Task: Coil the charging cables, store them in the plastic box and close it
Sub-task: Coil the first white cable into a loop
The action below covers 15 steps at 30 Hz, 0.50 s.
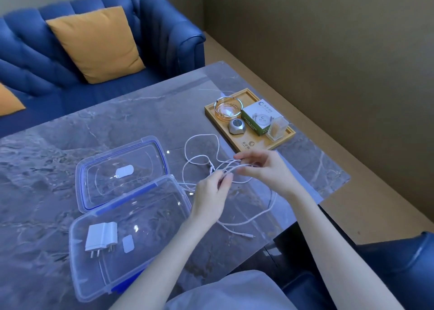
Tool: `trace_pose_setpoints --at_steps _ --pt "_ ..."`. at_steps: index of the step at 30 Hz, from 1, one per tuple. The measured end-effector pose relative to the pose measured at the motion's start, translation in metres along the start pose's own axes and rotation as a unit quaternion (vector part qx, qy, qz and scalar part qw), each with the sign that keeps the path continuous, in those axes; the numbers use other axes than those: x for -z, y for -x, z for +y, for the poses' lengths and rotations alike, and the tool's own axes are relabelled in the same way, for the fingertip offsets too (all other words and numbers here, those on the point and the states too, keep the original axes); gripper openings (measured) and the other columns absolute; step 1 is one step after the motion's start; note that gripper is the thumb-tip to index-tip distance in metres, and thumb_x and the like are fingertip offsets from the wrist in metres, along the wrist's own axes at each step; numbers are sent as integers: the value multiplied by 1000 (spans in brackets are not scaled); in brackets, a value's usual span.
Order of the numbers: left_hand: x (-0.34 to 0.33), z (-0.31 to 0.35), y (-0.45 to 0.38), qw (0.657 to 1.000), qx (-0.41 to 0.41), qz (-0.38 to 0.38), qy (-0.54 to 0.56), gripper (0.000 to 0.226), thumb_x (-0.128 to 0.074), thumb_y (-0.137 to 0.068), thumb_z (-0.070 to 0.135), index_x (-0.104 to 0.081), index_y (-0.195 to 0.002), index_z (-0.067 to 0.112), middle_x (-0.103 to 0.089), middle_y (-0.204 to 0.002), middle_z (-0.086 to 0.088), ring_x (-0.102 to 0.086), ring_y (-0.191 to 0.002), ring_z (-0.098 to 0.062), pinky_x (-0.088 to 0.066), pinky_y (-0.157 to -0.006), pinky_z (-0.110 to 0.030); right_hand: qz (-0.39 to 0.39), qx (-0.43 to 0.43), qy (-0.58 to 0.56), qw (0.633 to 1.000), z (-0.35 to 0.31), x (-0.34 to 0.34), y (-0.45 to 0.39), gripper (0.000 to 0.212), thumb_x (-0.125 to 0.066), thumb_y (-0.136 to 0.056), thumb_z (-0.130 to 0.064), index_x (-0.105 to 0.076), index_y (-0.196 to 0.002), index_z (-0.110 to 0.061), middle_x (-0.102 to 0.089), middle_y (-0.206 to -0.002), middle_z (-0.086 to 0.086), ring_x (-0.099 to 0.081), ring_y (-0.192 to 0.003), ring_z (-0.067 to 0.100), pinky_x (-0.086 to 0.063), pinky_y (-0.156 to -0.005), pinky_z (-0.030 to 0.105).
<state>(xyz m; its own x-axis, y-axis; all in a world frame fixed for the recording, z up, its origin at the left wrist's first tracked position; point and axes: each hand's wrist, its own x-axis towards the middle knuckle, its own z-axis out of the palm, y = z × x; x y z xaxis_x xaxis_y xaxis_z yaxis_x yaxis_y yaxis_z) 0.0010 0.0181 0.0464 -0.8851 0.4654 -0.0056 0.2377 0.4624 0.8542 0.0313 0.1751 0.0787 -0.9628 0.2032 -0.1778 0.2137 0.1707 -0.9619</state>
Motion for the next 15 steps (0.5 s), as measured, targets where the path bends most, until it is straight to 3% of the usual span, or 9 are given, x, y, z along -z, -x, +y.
trace_pose_setpoints --at_steps 3,5,7,8,10,12,15 --pt "11 6 -4 971 97 45 215 41 -42 -96 25 -35 -57 15 -31 -44 10 -29 -48 -13 -30 -54 -31 95 54 97 989 3 -1 -10 29 -71 -75 -9 -65 -98 -25 -62 -100 -10 -56 -95 -4 -40 -85 11" --pt "19 7 -10 918 141 62 366 40 -38 -98 23 -35 -58 15 -27 -42 12 -25 -43 -9 -28 -49 -25 181 63 64 979 6 -14 -11 24 -66 -80 -8 -62 -96 -25 -62 -102 -3 -57 -97 6 -43 -89 20" --pt "25 6 -14 871 163 73 457 39 -36 -99 23 -35 -60 15 -26 -42 12 -25 -40 -6 -26 -44 -18 197 41 -1 979 8 -32 -12 13 -57 -86 -8 -62 -93 -19 -64 -93 -1 -61 -88 14 -49 -84 29" --pt "27 6 -15 858 165 82 479 38 -35 -99 23 -35 -61 15 -26 -42 12 -25 -39 -5 -25 -43 -17 164 18 -36 986 9 -42 -12 11 -53 -89 -10 -62 -93 -14 -66 -87 1 -62 -83 17 -50 -82 32" --pt "32 3 -18 848 157 104 495 37 -35 -99 23 -38 -63 14 -29 -42 12 -28 -38 -4 -26 -42 -16 27 -53 -121 991 4 -65 -9 19 -44 -95 -18 -61 -94 -7 -66 -79 12 -63 -73 23 -53 -73 32" --pt "38 -3 -20 848 155 125 490 35 -36 -98 23 -43 -65 13 -33 -43 12 -33 -41 -4 -30 -44 -16 -99 -111 -161 976 -4 -82 -6 31 -35 -98 -27 -58 -90 -9 -64 -73 17 -60 -63 26 -52 -63 28" --pt "53 -11 -22 824 157 137 527 30 -38 -97 16 -50 -70 11 -41 -47 9 -38 -49 -8 -32 -53 -20 -130 -118 -149 973 -7 -97 -7 28 -38 -96 -32 -55 -82 -14 -46 -55 12 -41 -41 15 -33 -44 23"
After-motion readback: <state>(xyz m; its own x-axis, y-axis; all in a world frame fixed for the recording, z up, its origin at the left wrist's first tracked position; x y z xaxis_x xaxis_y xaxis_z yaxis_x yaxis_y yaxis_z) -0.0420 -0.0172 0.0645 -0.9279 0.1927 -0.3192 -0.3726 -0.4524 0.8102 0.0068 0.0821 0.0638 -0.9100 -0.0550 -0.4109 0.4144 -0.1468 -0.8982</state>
